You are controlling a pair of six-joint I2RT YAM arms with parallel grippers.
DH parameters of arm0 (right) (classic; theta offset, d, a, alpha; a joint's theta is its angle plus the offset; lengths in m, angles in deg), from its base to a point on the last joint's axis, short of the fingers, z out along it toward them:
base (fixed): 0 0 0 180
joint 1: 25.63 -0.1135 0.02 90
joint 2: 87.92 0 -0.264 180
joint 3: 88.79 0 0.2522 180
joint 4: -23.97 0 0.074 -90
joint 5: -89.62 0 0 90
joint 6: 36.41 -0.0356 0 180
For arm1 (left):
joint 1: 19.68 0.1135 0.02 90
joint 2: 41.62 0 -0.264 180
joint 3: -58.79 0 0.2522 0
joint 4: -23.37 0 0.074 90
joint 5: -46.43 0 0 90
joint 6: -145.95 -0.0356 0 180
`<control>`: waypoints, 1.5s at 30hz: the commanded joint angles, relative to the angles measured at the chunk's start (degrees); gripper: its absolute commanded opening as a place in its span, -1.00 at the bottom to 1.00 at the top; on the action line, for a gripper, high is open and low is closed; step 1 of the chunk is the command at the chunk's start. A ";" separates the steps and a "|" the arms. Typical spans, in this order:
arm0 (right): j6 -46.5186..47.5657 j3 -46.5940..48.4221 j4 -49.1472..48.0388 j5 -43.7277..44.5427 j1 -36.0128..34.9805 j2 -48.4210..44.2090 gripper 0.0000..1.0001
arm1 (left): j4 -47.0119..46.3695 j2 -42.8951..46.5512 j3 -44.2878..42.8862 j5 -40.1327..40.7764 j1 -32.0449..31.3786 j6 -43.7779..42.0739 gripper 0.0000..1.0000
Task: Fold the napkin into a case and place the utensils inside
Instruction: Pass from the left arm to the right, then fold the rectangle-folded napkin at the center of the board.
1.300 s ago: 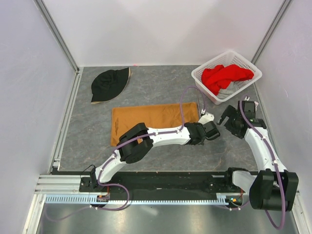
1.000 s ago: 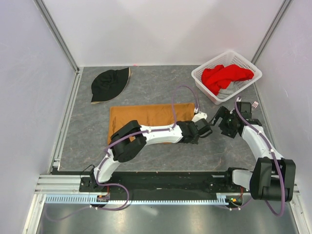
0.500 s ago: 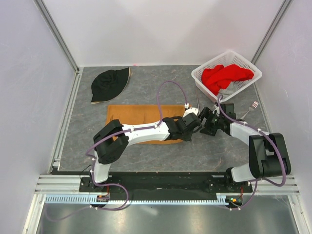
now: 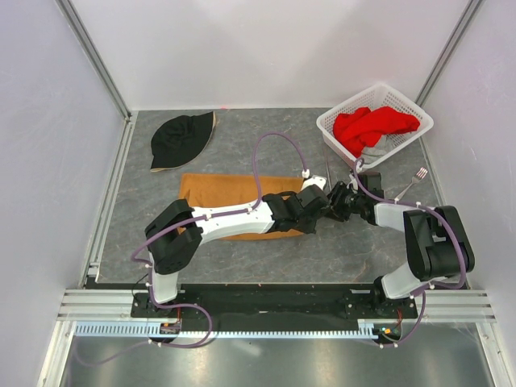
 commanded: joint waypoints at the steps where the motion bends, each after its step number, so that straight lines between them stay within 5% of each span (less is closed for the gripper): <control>1: 0.10 -0.14 -5.03 -1.78 -0.20 0.96 -0.09 | -2.64 2.51 0.27 -2.05 0.04 2.12 -0.96; 4: 0.10 -0.14 -6.17 -2.21 -0.29 1.14 -0.23 | -2.90 2.69 0.71 -2.67 0.04 2.29 -0.96; 7: 0.18 -0.06 -7.05 -3.09 -0.29 1.75 -0.64 | -3.08 3.39 0.97 -3.20 0.04 2.38 -0.96; 8: 0.27 0.03 -6.79 -3.27 -0.20 1.84 -1.00 | -2.82 4.00 0.97 -3.46 0.13 2.38 -0.89; 10: 1.32 0.56 -5.48 -3.62 -0.29 2.11 -1.00 | -1.94 5.67 1.93 -5.90 1.44 2.82 -0.56; 11: 2.02 0.56 -4.34 -3.71 -0.20 1.93 -1.00 | -3.07 6.89 3.24 -6.88 2.23 3.17 -0.23; 13: 4.30 0.47 -1.27 -2.40 -0.29 0.27 -1.00 | -5.00 11.46 7.97 -9.60 5.56 4.22 -0.13; 20: 10.20 1.44 6.30 1.30 -0.20 -5.01 -1.00 | -5.28 14.38 14.15 -16.64 19.81 5.46 -0.63; 25: 12.75 3.02 12.44 3.75 -0.20 -9.31 -1.00 | -5.01 8.77 12.05 -15.51 23.68 3.26 -0.73; 45: 21.54 8.90 32.13 12.99 4.90 -24.17 -1.00 | -10.99 -1.43 13.97 -18.32 19.21 9.67 -0.81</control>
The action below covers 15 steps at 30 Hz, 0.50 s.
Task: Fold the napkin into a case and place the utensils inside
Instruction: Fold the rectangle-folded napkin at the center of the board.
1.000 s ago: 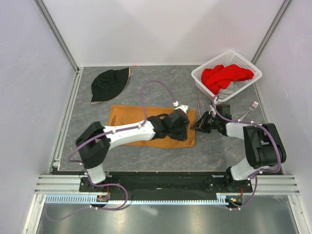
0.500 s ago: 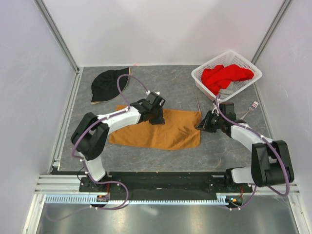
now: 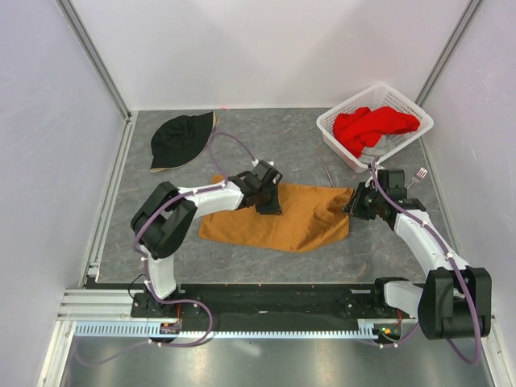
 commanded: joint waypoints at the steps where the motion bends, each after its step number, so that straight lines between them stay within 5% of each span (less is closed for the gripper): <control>1: 3.07 5.37 3.88 1.80 0.11 -2.66 -1.00 | -3.14 -3.17 1.34 -1.22 -3.44 4.54 -0.81; 9: 2.55 13.54 7.32 1.19 -3.04 -3.20 -1.00 | -9.90 -6.77 2.84 -1.66 -10.91 12.45 -0.82; 15: -1.75 14.51 3.11 -1.37 -13.14 0.40 -1.00 | -9.65 0.68 5.21 -1.49 -9.69 14.47 -0.80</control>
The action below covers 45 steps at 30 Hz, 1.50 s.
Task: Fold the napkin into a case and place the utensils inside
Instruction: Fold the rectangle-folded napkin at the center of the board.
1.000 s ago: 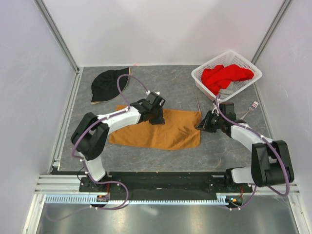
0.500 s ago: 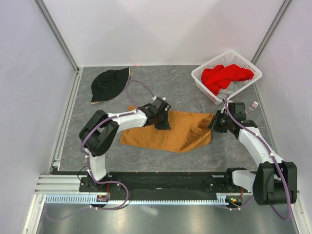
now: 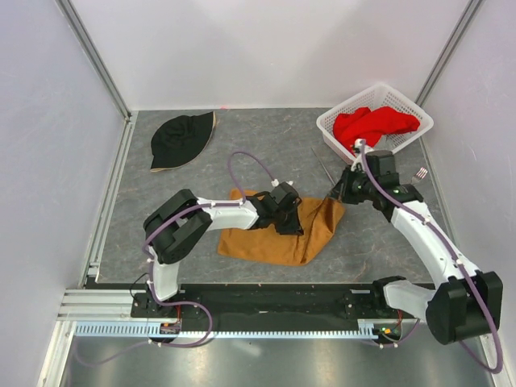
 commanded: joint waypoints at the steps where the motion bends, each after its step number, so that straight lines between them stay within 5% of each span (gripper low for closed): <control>1: -4.03 2.55 -3.04 -1.67 -8.34 2.94 -1.00 | 0.93 7.00 4.05 0.26 2.62 3.35 -0.79; 8: -8.16 7.92 -4.54 -0.18 -19.51 9.00 -1.00 | 10.24 21.07 14.86 -0.37 15.09 -3.94 -0.79; 15: -18.43 9.24 -13.93 2.28 -31.11 16.73 -1.00 | 4.46 20.48 24.88 -2.11 17.31 -1.14 -0.80; 26: -31.80 7.23 -30.81 1.67 -33.68 27.38 -1.00 | 1.63 29.58 31.74 1.39 17.04 2.91 -0.81; 41: -31.46 11.87 -34.07 0.19 -37.98 40.62 -1.00 | 20.94 48.76 29.55 12.02 21.43 0.54 -0.80; 42: -31.63 14.66 -34.16 -1.30 -38.25 42.39 -0.98 | 22.36 51.47 28.33 13.17 21.87 -0.25 -0.79; 45: -30.85 16.10 -33.02 -4.13 -38.16 43.65 -0.49 | 27.72 54.65 25.17 15.64 24.50 -3.23 -0.71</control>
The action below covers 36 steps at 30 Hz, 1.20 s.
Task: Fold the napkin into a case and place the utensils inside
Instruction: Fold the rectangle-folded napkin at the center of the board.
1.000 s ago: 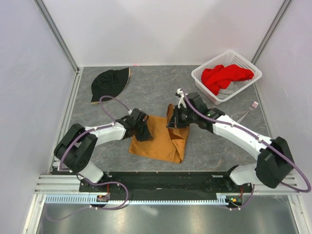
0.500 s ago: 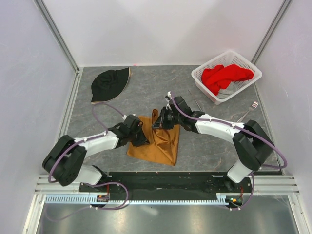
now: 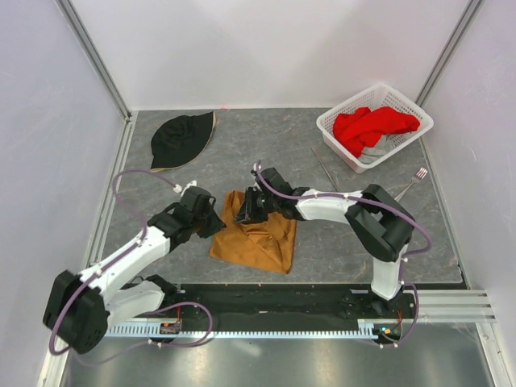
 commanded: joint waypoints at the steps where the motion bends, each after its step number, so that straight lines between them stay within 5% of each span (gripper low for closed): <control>1: 1.33 3.25 -1.11 -3.19 -0.09 0.83 -0.28 | 8.15 6.41 -6.40 6.20 3.70 -5.10 -0.70; 4: 4.58 0.88 2.13 -1.70 1.67 -5.49 0.22 | 8.69 6.79 -9.39 4.98 5.29 -9.31 -0.59; 8: 11.51 -2.55 9.17 -0.82 4.91 -14.10 0.42 | 6.50 1.78 -12.65 0.15 5.47 -13.88 -0.60; 14: 14.78 -10.63 11.90 1.47 7.47 -19.66 0.40 | -2.73 -10.24 -15.19 -15.94 4.16 -16.35 -0.61; 25: 18.47 -16.53 -1.00 -6.44 6.51 -14.04 0.49 | -0.98 -15.01 -17.66 -8.83 1.16 -15.83 -0.59; 36: 13.29 -16.19 -11.65 -11.71 2.91 -6.92 0.33 | 1.04 -14.14 -19.68 -8.05 1.69 -14.95 -0.60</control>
